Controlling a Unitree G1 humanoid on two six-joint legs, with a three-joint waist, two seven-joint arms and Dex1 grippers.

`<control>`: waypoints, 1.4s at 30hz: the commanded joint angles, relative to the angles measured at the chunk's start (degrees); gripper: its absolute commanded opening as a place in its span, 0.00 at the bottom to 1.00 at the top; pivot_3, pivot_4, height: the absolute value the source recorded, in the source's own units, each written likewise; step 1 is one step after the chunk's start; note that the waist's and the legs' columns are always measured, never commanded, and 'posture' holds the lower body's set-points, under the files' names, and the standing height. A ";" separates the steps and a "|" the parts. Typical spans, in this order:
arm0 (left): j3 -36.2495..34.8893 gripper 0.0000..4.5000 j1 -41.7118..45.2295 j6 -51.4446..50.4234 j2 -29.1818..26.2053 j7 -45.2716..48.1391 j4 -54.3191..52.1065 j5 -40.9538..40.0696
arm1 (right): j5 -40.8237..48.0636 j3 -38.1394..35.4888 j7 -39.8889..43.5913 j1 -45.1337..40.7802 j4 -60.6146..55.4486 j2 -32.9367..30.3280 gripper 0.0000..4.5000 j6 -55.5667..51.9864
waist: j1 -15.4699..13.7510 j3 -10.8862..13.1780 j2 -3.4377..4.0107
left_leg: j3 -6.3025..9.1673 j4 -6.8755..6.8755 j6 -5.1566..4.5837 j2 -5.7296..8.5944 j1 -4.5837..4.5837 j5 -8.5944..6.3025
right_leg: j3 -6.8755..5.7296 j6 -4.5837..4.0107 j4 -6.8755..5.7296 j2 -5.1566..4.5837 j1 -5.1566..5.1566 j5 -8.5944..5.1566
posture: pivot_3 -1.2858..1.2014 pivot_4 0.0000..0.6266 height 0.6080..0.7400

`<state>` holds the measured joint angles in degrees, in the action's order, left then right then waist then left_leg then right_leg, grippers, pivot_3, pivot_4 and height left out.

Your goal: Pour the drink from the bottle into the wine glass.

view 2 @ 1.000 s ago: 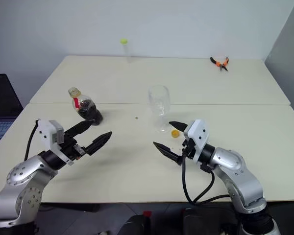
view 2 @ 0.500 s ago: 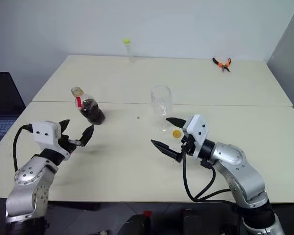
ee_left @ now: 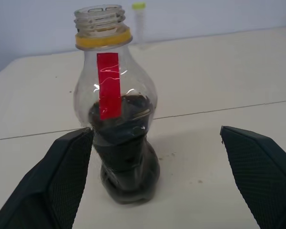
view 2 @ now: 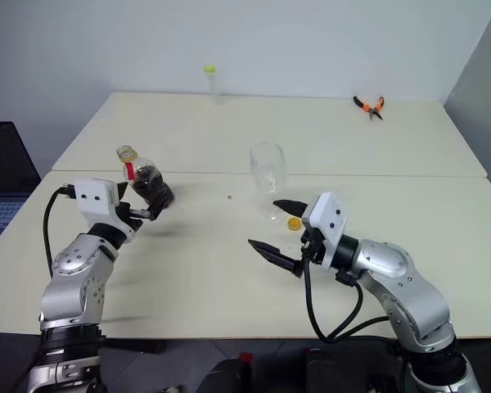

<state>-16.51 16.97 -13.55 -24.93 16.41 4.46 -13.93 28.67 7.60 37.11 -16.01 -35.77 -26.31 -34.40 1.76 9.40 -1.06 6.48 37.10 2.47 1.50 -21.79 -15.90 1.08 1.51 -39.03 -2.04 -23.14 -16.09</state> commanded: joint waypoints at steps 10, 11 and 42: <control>-0.48 1.00 4.41 1.73 3.34 -3.71 3.93 0.29 | 4.14 -1.60 0.77 -4.89 -1.52 -1.96 0.99 -1.76 | -0.07 -0.02 -0.03 | 0.00 0.02 0.05 0.03 -0.02 0.03 | -0.04 0.00 0.00 -0.02 0.00 0.00 | 0.52 0.24 1.00; -0.60 1.00 4.79 1.79 3.28 -3.57 4.76 0.32 | 4.04 -1.46 0.74 -5.31 -1.41 -1.92 0.99 -1.67 | -0.04 -0.02 -0.03 | 0.00 0.02 0.12 0.04 -0.03 0.07 | -0.05 0.00 0.00 -0.02 0.00 0.00 | 0.52 0.24 1.00; -0.61 0.26 22.41 15.83 -0.47 2.45 35.13 0.99 | 1.17 1.08 -1.32 -7.61 -0.42 0.77 1.00 -1.00 | -0.02 -0.03 -0.06 | 0.06 0.07 0.16 0.07 -0.11 0.09 | -0.08 0.01 -0.01 -0.04 -0.05 0.00 | 0.52 0.24 1.00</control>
<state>-16.64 37.84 0.44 -23.74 18.23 41.82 -12.62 30.16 9.08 36.12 -23.55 -34.65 -25.78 -36.61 1.74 9.36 -1.12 6.55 37.17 2.63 1.57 -21.90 -15.81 0.99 1.51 -39.03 -2.08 -23.19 -16.08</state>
